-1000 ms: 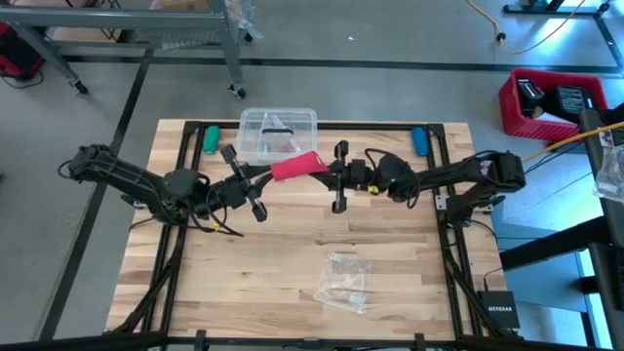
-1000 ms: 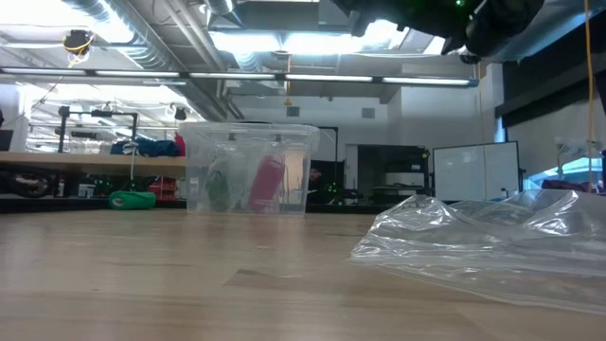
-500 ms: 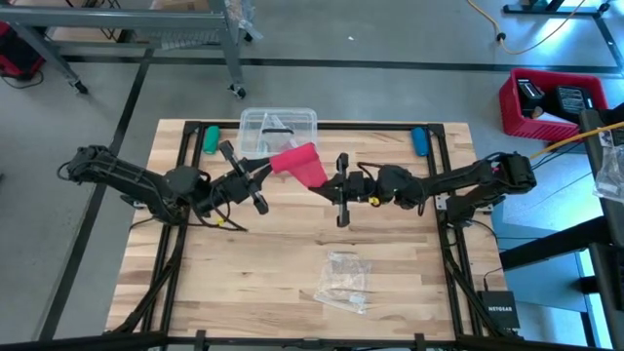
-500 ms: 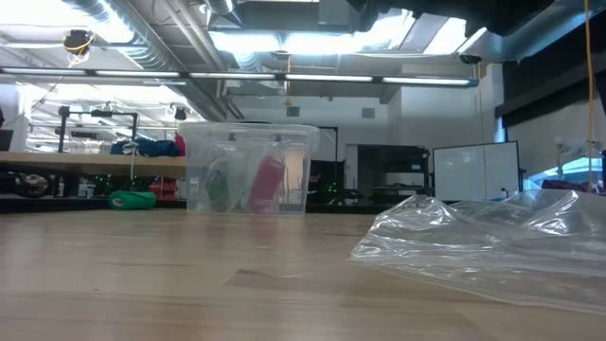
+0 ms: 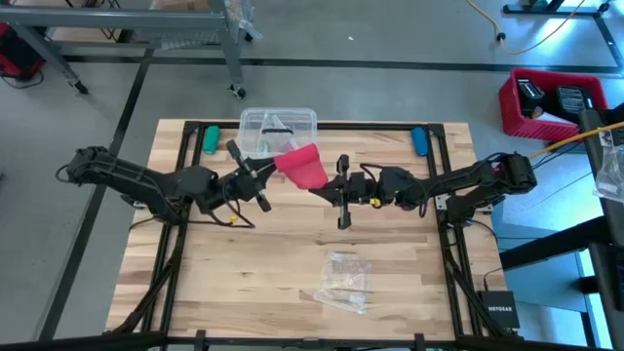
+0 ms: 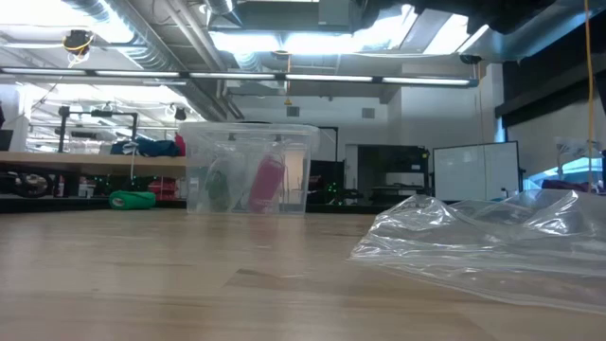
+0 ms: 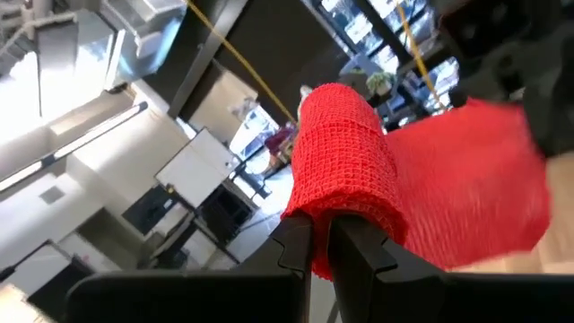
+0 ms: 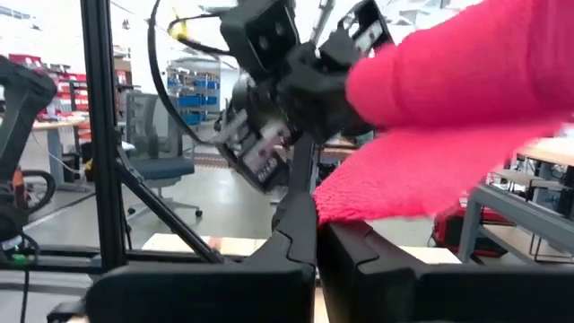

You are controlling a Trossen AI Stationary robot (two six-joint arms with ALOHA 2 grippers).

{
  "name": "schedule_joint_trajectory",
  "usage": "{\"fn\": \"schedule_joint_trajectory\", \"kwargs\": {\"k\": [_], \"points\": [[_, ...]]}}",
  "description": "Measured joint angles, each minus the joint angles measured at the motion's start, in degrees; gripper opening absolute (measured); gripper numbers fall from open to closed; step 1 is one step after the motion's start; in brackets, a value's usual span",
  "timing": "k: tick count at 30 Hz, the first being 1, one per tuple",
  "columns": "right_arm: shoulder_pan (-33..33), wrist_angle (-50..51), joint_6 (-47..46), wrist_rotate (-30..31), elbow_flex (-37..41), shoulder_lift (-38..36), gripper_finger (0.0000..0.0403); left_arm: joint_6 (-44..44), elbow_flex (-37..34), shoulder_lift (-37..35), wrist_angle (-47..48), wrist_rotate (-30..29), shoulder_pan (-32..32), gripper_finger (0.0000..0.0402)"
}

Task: Roll bandage
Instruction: Roll the red bandage

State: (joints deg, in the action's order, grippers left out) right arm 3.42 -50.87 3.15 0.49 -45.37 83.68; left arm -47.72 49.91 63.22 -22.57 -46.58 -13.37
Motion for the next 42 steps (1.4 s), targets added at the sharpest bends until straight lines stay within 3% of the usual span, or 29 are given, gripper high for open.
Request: {"fn": "schedule_joint_trajectory", "kwargs": {"k": [18, 29, 34, 38, 42], "points": [[1.55, 1.01, -0.45, 0.02, -6.92, -0.37, 0.0003, 5.59, 0.00, 3.65, 2.43, -0.63, 3.57, 0.0017], [1.42, 14.46, 3.35, 6.09, -13.66, -0.24, 0.0003, 5.75, 0.02, 7.87, 6.78, -0.65, 2.74, 0.0017], [1.44, 23.04, 7.32, 11.86, -17.04, -0.24, 0.0003, 6.58, 0.04, 8.03, 9.28, -0.79, 0.50, 0.0017], [1.30, 28.44, 10.45, 16.53, -18.39, -0.24, 0.0003, 8.18, 0.04, 8.04, 11.25, 1.73, -1.10, 0.0017], [0.17, 32.37, 10.58, 17.43, -18.49, -0.24, 0.0003, 10.07, 0.02, 8.04, 11.80, 3.71, -1.57, 0.0017]]}}
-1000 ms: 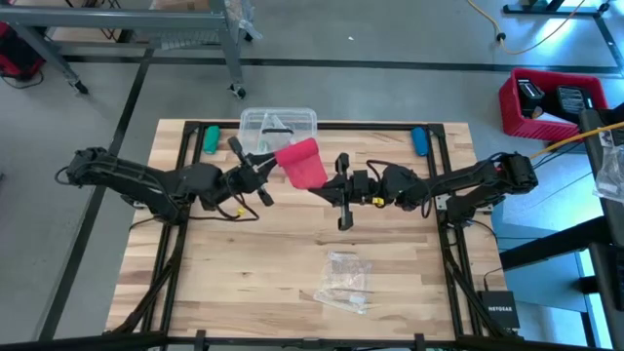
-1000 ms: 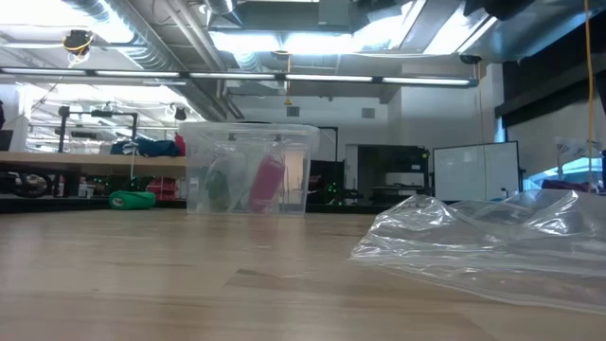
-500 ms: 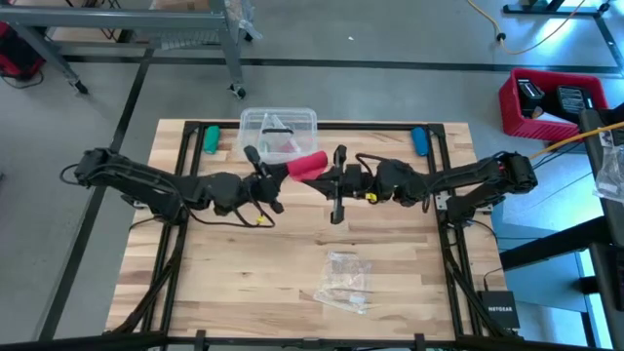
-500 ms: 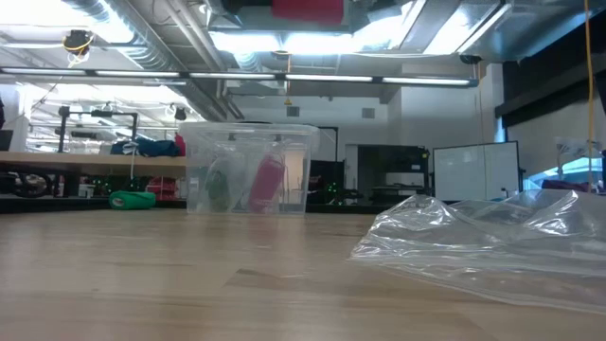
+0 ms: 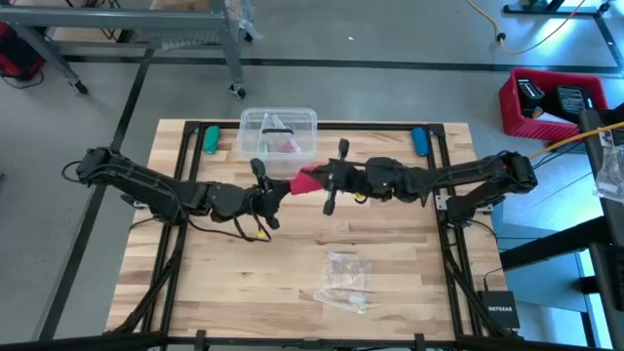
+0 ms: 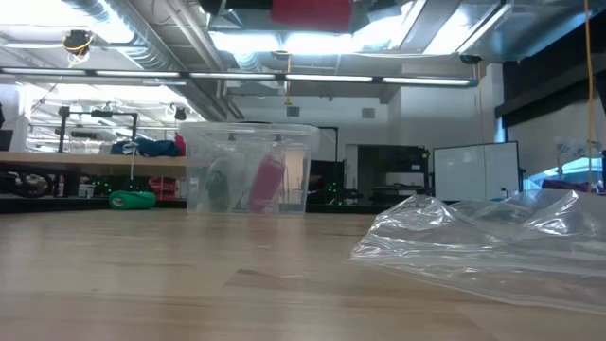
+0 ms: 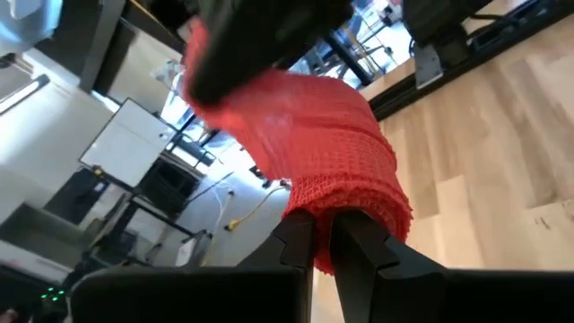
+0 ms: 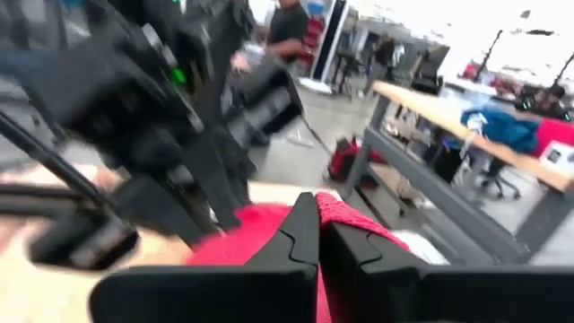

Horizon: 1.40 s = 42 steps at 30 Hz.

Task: Roll bandage
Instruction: Roll the red bandage

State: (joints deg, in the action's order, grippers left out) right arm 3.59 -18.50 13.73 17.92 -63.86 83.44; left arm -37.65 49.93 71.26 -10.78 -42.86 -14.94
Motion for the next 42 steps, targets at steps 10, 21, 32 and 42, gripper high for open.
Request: {"fn": "schedule_joint_trajectory", "kwargs": {"k": [10, 21, 32, 42], "points": [[-2.22, 11.99, -2.97, -2.47, -0.02, 2.70, 0.0003, 8.34, -0.06, 4.59, 0.68, 3.59, 1.16, 0.0017], [-2.07, 21.27, -10.62, -5.72, 1.10, 9.87, 0.0003, 24.58, -2.08, 16.58, -3.62, 7.22, 1.38, 0.0010], [-2.18, 14.82, -17.18, -11.15, 5.62, 19.37, 0.0003, 28.80, -10.49, 28.49, -21.02, 9.41, 1.53, 0.0016], [-2.12, 10.61, -21.06, -10.79, 5.38, 27.60, 0.0003, 34.47, -10.40, 36.22, -21.84, 9.02, 1.53, 0.0017]]}}
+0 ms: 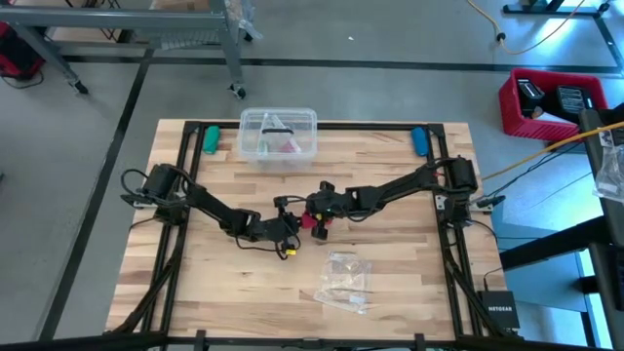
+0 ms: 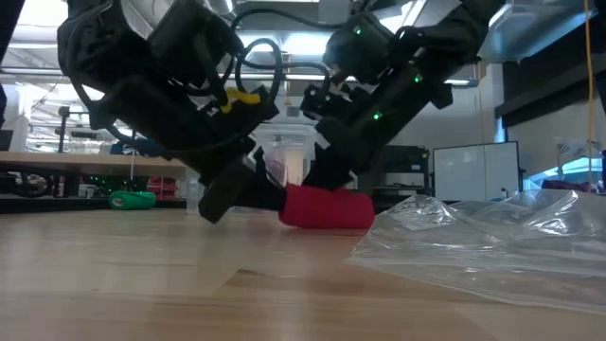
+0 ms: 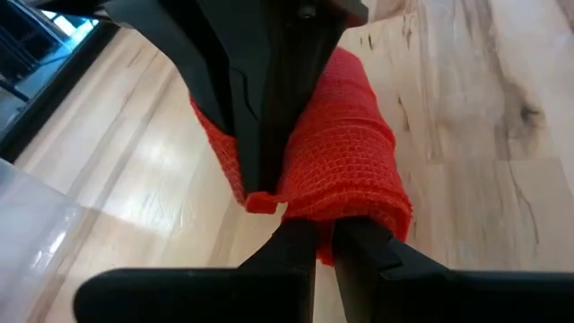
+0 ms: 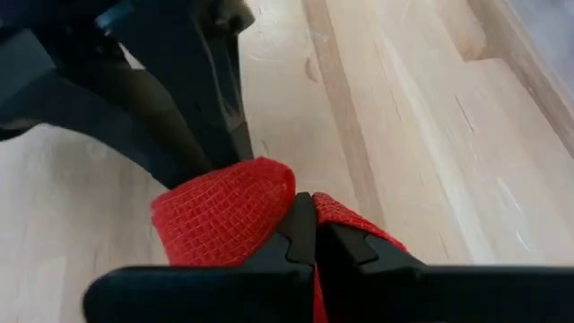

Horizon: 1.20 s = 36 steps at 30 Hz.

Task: Roll bandage
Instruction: Roll the red bandage

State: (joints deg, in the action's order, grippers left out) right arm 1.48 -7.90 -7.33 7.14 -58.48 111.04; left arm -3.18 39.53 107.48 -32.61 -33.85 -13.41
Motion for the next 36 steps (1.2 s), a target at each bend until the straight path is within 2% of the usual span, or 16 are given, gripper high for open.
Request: {"fn": "schedule_joint_trajectory", "kwargs": {"k": [9, 14, 18, 24, 30, 36], "points": [[0.00, -0.27, -0.18, 0.96, 0.02, 0.46, 0.0003, 3.04, 0.00, -0.17, 0.59, 0.46, 0.04, 0.0024], [0.00, -0.16, -0.18, 1.29, 0.04, 0.54, 0.0003, 3.20, 0.00, -0.60, 1.33, 0.57, -0.61, 0.0070], [-0.02, 0.25, -0.16, 1.52, 0.12, 0.58, 0.0003, 3.13, -0.04, -2.78, 5.48, 0.78, -1.99, 0.0103], [-0.04, 0.72, -0.13, 4.00, 0.26, 0.67, 0.0003, 6.07, -0.09, -7.51, 12.99, 0.85, -4.74, 0.0117], [-0.02, 0.50, -0.20, 4.02, 0.26, 0.68, 0.0003, 5.79, -0.02, -10.62, 6.66, -0.83, -4.52, 0.0117], [0.00, 0.17, -0.20, 3.89, 0.28, 0.68, 0.0003, 7.20, -0.05, -6.98, 3.38, 0.36, -0.22, 0.0117]]}}
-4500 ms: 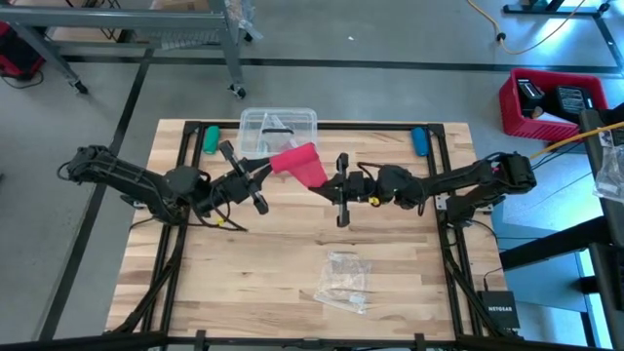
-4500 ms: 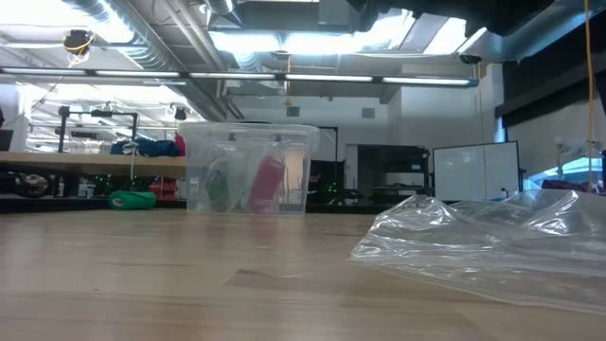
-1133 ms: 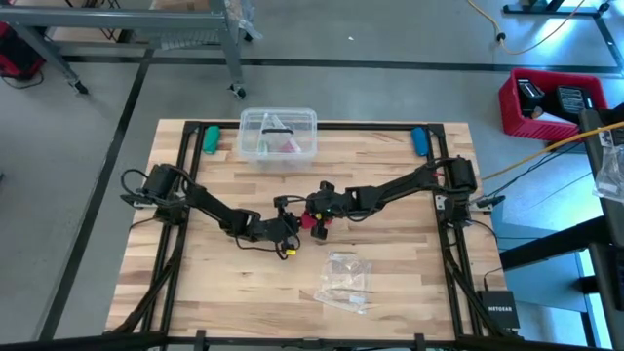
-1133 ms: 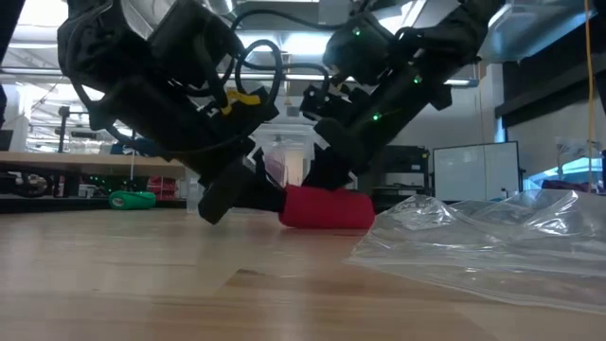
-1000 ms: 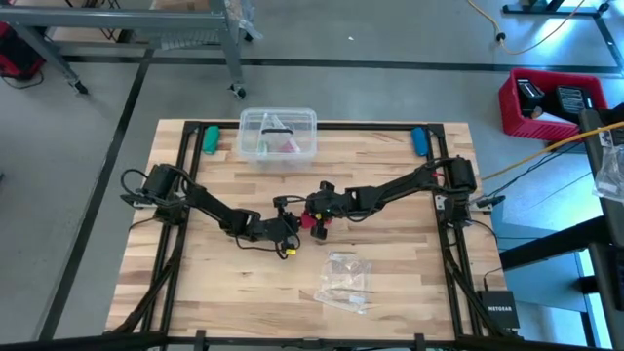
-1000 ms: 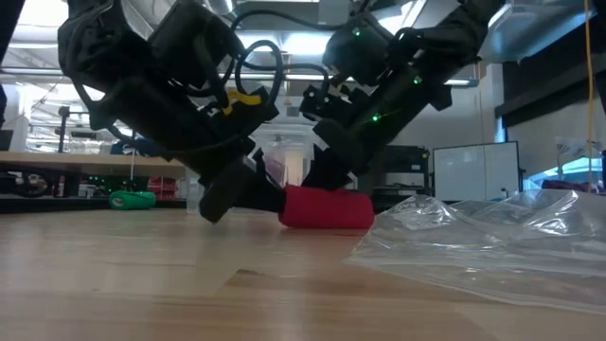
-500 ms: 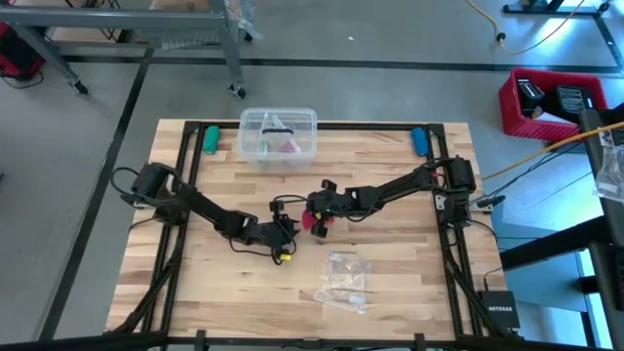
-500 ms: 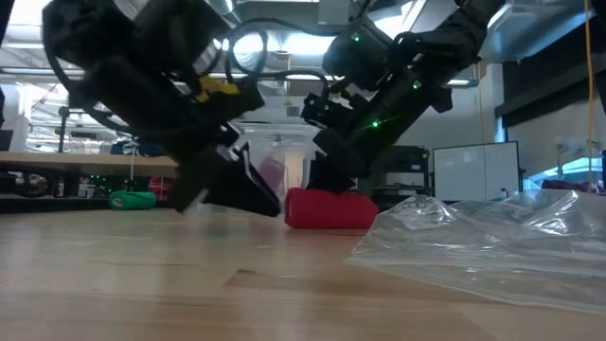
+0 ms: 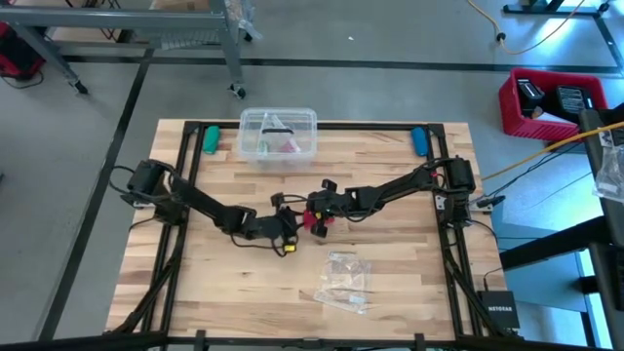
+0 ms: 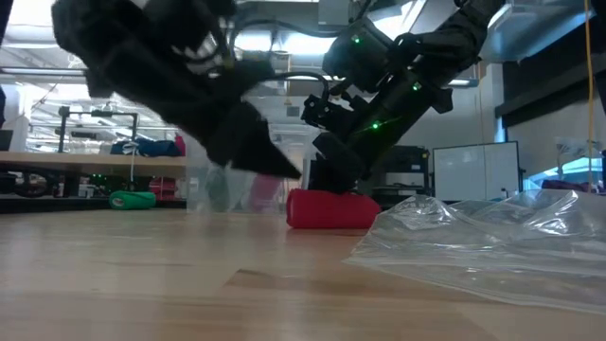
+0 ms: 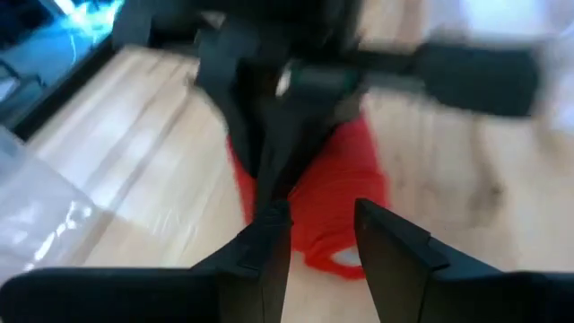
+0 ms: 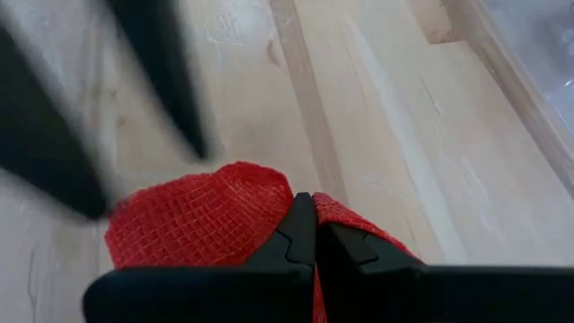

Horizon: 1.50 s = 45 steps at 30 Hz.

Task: Roll bandage
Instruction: Roll the red bandage

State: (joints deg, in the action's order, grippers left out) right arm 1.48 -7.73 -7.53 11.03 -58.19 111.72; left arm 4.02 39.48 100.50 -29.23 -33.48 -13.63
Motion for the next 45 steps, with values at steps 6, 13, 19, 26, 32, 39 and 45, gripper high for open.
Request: {"fn": "schedule_joint_trajectory", "kwargs": {"k": [6, 13, 19, 26, 32, 39, 45], "points": [[0.04, -0.02, -0.04, -0.11, 0.00, 0.00, 0.0003, 4.05, 0.00, 3.50, -4.43, 7.33, 2.63, 0.0117], [0.04, -0.28, -0.16, -0.51, 0.00, 0.00, 0.0003, 7.30, 0.16, 6.70, -7.20, 8.65, 2.85, 0.0117], [0.01, -0.28, -0.27, -1.61, -0.78, 0.00, 0.0046, 7.36, 0.18, 6.92, -6.97, 9.09, 2.83, 0.0117], [0.04, 6.90, 1.86, -3.16, -3.68, -2.14, 0.0155, 7.37, 0.16, 6.99, -6.81, 9.23, 2.80, 0.0118], [0.46, 13.18, 5.72, -3.67, -4.04, -7.31, 0.0199, 7.53, 0.11, 7.03, -6.53, 9.13, 2.78, 0.0118], [0.31, 21.08, 10.50, -5.62, -4.17, -14.38, 0.0203, 7.56, 0.09, 7.03, -6.73, 9.17, 2.78, 0.0118], [0.33, 22.48, 14.88, -10.51, -4.15, -14.48, 0.0198, 7.53, 0.05, 7.09, -7.20, 9.15, 2.78, 0.0118]]}}
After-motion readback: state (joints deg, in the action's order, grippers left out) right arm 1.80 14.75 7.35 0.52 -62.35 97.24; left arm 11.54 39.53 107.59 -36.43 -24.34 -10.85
